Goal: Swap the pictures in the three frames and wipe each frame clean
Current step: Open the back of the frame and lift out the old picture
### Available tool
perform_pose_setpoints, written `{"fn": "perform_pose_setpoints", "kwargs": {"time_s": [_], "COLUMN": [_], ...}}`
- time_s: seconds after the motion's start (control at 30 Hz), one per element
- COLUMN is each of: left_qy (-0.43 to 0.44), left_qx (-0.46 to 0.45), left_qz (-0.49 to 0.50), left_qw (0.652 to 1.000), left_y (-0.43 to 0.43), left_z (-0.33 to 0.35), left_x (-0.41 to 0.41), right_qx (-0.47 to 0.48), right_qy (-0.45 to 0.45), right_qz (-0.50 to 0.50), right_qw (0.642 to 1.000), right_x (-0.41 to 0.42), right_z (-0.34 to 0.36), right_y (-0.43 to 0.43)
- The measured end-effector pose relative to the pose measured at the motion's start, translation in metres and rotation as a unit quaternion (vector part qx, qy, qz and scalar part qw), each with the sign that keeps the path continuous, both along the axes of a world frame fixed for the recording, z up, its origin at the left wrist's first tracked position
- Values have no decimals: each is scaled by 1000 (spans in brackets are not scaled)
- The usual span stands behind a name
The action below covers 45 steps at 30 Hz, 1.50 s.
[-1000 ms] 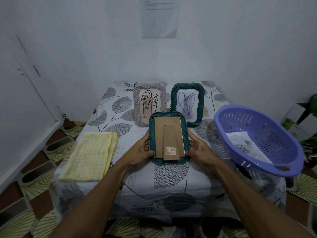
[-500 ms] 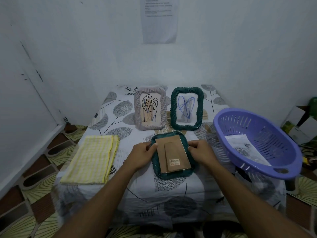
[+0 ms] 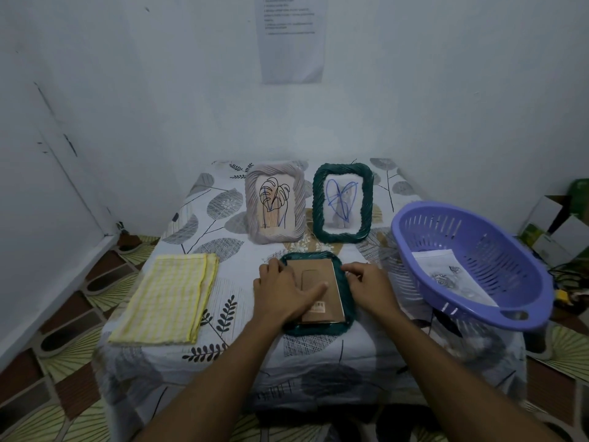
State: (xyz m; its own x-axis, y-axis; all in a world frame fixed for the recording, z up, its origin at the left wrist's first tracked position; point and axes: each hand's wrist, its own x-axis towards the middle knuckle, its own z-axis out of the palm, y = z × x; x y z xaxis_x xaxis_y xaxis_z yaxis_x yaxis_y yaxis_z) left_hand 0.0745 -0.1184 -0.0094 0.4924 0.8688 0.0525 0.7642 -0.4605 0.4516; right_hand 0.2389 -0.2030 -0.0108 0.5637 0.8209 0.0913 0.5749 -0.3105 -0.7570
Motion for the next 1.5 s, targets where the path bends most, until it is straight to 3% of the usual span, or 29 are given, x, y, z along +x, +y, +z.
{"fn": "perform_pose_setpoints", "kwargs": {"time_s": [0.17, 0.43, 0.77, 0.97, 1.23, 1.5], "left_qy": [50, -31, -93, -185, -197, -192], "left_qx": [0, -67, -84, -71, -69, -4], "left_qz": [25, 53, 64, 75, 144, 164], "left_qw": [998, 996, 990, 977, 967, 968], "left_y": [-9, -13, -10, 8, 33, 39], "left_z": [4, 14, 27, 46, 22, -5], "left_x": [11, 9, 0, -22, -69, -76], "right_qx": [-1, -14, -50, -41, -30, -15], "right_qy": [-29, -60, -122, -124, -127, -123], "right_qz": [33, 83, 95, 97, 77, 68], "right_qw": [999, 995, 987, 987, 988, 990], "right_x": [3, 10, 8, 8, 5, 0], "right_z": [-3, -3, -6, -7, -14, -14], "right_y": [-4, -3, 1, 0, 2, -2]}}
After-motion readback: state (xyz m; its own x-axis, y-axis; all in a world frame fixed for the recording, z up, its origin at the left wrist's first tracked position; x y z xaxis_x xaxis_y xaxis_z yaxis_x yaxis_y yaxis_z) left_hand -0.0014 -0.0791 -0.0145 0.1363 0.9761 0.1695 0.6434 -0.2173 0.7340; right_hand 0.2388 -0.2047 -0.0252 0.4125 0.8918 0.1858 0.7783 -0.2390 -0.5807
